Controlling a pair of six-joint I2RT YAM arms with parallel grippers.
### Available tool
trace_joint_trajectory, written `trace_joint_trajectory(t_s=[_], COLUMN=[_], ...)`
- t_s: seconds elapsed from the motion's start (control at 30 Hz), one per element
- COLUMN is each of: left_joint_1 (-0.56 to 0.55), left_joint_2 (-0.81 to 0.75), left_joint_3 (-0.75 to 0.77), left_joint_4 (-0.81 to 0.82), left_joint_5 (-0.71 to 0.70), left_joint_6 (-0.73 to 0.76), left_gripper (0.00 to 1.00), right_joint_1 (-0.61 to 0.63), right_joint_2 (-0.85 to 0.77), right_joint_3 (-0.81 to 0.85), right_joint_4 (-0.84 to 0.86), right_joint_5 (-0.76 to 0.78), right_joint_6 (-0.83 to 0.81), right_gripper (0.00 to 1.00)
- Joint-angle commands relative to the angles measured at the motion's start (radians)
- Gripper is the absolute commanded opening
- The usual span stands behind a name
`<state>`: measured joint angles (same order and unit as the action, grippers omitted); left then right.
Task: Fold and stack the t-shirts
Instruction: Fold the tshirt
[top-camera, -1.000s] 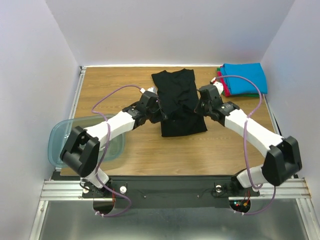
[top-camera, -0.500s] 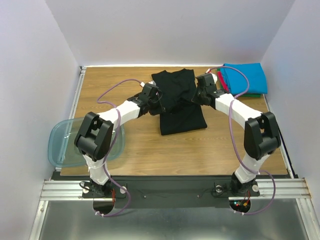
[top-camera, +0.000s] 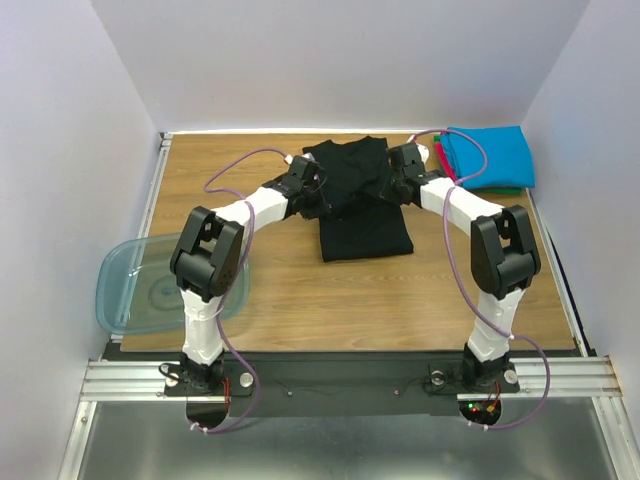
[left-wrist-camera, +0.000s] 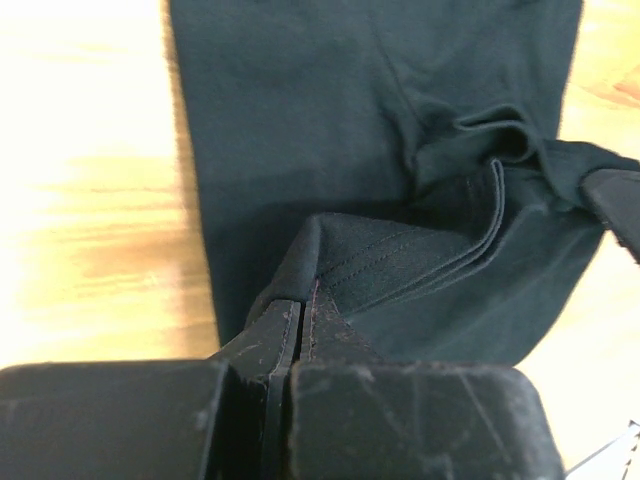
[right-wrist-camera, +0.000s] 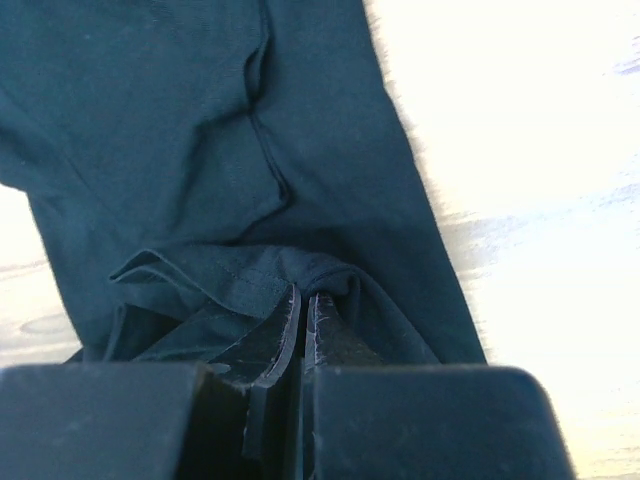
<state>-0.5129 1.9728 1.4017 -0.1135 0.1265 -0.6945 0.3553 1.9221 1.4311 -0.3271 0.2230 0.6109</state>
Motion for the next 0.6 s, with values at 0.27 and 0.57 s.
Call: trace_joint_trajectory(t_s=[0.27, 0.57], left_joint_1=[0.025, 0.025], left_joint_2=[0.075, -0.014], left_joint_3=[0.154, 0.132], left_joint_4=[-0.029, -0.043], left_joint_5=[0.010, 0.030], left_joint_6=[0.061, 0.096], left_gripper=[0.26, 0.83], right_joint_1=[-0.024, -0.026], right_joint_2=[0.052, -0.040], right_joint_3=[0.074, 0.023], right_joint_4=[0.053, 0.053], right_joint_5=[0.042, -0.046], right_joint_6=[-0.003, -0.005], right_gripper=[0.14, 0.77])
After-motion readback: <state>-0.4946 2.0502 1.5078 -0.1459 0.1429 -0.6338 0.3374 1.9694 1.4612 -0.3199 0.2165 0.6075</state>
